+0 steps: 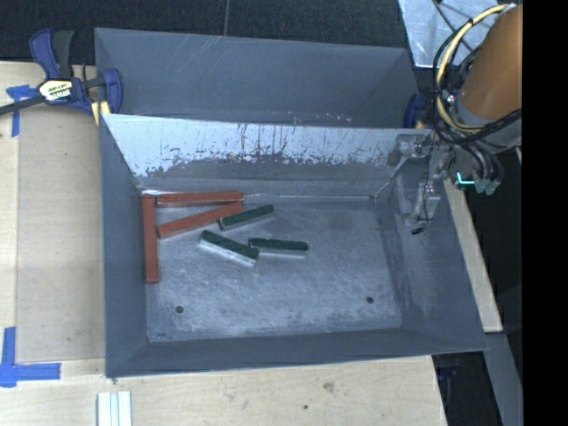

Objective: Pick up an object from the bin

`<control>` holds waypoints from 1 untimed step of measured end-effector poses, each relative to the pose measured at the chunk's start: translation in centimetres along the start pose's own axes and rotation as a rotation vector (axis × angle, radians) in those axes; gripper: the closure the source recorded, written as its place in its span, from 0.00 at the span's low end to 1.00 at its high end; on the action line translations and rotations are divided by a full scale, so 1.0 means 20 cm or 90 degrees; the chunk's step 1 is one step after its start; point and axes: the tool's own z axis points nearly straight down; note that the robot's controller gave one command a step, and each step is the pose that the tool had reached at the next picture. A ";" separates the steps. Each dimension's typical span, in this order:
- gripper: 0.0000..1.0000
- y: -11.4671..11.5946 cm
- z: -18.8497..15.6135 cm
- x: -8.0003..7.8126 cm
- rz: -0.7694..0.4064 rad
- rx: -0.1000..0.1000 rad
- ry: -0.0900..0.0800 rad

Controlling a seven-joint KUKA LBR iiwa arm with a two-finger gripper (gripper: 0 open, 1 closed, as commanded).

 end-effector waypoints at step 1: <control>0.00 0.30 0.39 -0.05 -0.038 -0.003 0.002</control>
Offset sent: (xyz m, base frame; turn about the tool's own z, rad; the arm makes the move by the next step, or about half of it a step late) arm 0.0101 0.0554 -0.0727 -0.0549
